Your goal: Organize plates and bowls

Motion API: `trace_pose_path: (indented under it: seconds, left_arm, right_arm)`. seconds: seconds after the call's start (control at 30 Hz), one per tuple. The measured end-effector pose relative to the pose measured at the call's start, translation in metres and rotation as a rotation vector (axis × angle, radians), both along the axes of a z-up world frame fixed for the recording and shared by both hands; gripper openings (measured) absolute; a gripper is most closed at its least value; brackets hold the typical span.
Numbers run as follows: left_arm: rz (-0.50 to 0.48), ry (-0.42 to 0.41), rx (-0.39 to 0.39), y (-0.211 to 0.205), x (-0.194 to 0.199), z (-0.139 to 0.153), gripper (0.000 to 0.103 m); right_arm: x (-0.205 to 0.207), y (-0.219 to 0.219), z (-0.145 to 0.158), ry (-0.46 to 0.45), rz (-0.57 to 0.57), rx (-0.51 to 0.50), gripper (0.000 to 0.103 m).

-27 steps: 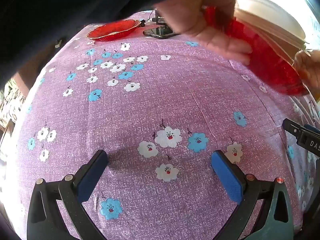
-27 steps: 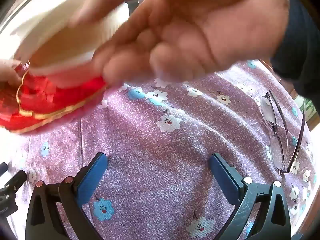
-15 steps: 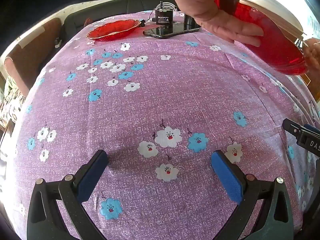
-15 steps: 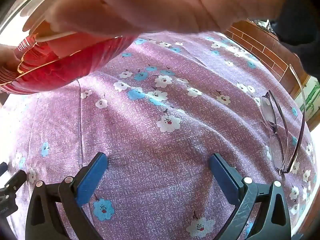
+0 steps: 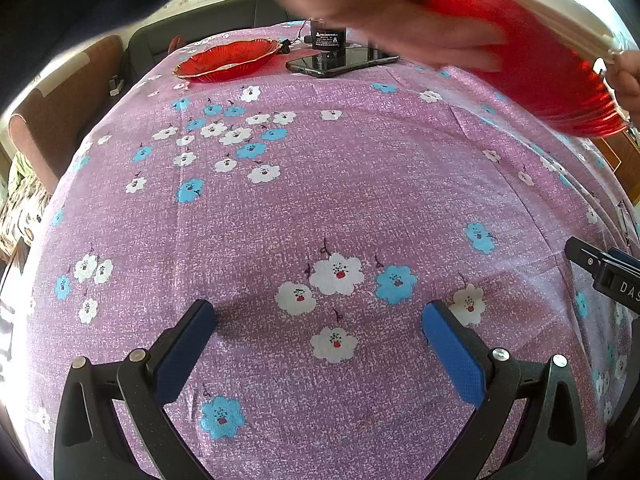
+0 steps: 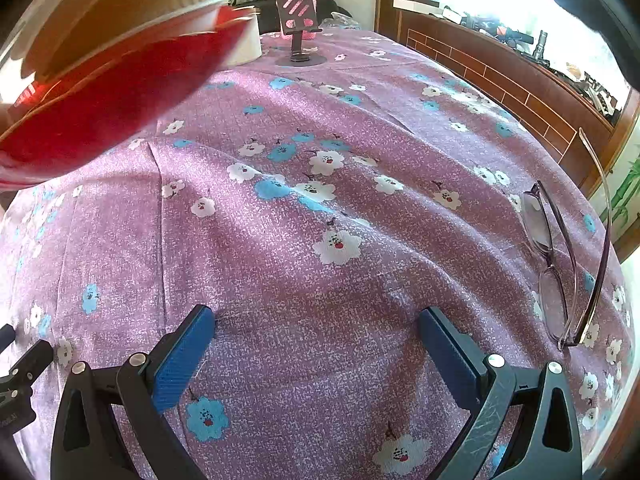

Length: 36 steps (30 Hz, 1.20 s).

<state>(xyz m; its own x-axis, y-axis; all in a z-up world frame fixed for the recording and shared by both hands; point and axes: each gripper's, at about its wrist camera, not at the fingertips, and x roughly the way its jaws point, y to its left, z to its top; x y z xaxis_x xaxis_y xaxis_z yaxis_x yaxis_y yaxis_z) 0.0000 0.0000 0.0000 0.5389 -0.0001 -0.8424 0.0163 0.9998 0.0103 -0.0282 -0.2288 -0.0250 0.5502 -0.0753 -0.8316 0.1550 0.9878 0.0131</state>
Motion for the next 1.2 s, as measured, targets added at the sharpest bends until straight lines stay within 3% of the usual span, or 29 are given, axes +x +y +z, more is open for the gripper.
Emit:
trace_pose_path:
  seconds: [1.2]
  left_arm:
    - [0.0,0.0,-0.001,0.0012,-0.0006,-0.0003,0.103]
  right_arm:
    - [-0.0003,0.0013,-0.0001,0.0,0.0,0.0,0.102]
